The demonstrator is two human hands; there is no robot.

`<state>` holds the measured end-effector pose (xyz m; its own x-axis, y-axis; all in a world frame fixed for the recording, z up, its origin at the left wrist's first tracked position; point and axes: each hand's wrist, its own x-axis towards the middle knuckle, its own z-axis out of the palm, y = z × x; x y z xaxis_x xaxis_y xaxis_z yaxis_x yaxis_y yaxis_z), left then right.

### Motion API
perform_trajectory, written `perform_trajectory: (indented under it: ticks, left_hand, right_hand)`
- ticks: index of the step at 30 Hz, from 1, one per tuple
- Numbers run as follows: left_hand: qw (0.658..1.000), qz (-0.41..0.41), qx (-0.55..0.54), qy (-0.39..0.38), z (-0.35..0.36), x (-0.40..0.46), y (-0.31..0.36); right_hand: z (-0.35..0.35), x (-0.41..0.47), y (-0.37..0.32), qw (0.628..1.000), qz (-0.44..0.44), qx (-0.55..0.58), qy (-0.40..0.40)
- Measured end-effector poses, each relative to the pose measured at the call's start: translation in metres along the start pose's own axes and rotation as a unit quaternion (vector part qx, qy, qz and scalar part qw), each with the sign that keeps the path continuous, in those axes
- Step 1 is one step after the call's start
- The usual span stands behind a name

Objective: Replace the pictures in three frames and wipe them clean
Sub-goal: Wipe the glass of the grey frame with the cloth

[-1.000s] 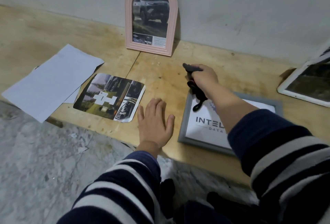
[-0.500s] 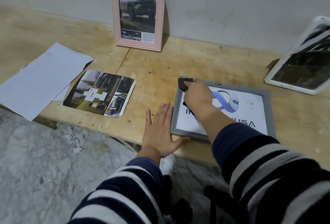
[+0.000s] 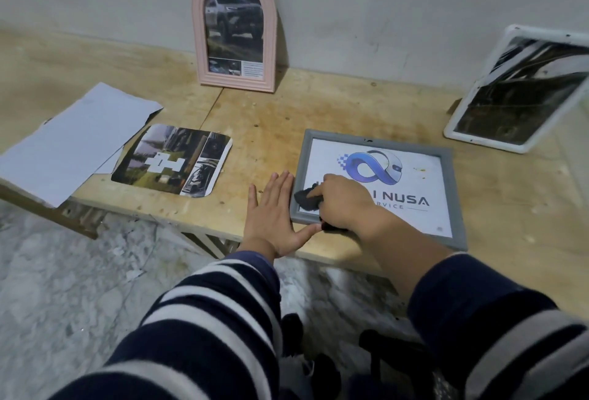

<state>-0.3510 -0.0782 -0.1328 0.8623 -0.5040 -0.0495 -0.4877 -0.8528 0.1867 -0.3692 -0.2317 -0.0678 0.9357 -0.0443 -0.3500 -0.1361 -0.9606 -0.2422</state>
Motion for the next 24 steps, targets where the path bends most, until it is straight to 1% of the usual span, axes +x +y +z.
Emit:
perform_trajectory:
  ticks: [2, 4, 6, 8, 11, 13, 14, 16, 18, 19, 24]
  left_hand:
    - [1.0, -0.008, -0.027, 0.011, -0.001, -0.002, 0.002]
    - [0.998, -0.004, -0.058, 0.029, -0.005, -0.003, 0.009]
    - [0.997, 0.024, -0.053, 0.053, -0.008, -0.004, 0.021]
    - [0.997, 0.035, -0.039, 0.061, -0.008, -0.004, 0.034]
    - [0.997, -0.001, -0.036, 0.071, -0.001, 0.002, 0.046]
    - [0.996, -0.009, -0.036, 0.076, 0.004, 0.003, 0.046]
    - [0.996, -0.01, -0.038, 0.074, 0.005, 0.004, 0.045]
    - [0.997, -0.018, -0.04, 0.06, 0.006, 0.005, 0.044]
    - [0.998, -0.025, -0.042, 0.041, 0.006, 0.006, 0.045]
    - [0.998, -0.027, -0.044, 0.038, 0.005, 0.007, 0.045]
    - [0.997, -0.026, -0.057, 0.036, 0.005, 0.007, 0.044]
  right_hand:
    - [-0.011, -0.008, 0.005, 0.997, 0.029, 0.051, -0.041]
    - [-0.028, -0.009, 0.018, 0.989, 0.072, 0.12, -0.052]
    - [-0.046, -0.004, 0.035, 0.981, 0.098, 0.17, -0.009]
    - [-0.058, 0.005, 0.048, 0.976, 0.112, 0.181, 0.042]
    - [-0.067, 0.024, 0.058, 0.976, 0.134, 0.14, 0.101]
    - [-0.067, 0.04, 0.059, 0.975, 0.147, 0.109, 0.127]
    - [-0.064, 0.048, 0.059, 0.976, 0.152, 0.093, 0.127]
    - [-0.05, 0.061, 0.057, 0.981, 0.156, 0.061, 0.102]
    - [-0.032, 0.065, 0.054, 0.983, 0.16, 0.047, 0.078]
    - [-0.025, 0.064, 0.053, 0.984, 0.157, 0.041, 0.078]
    - [-0.009, 0.031, 0.053, 0.993, 0.09, 0.03, 0.064]
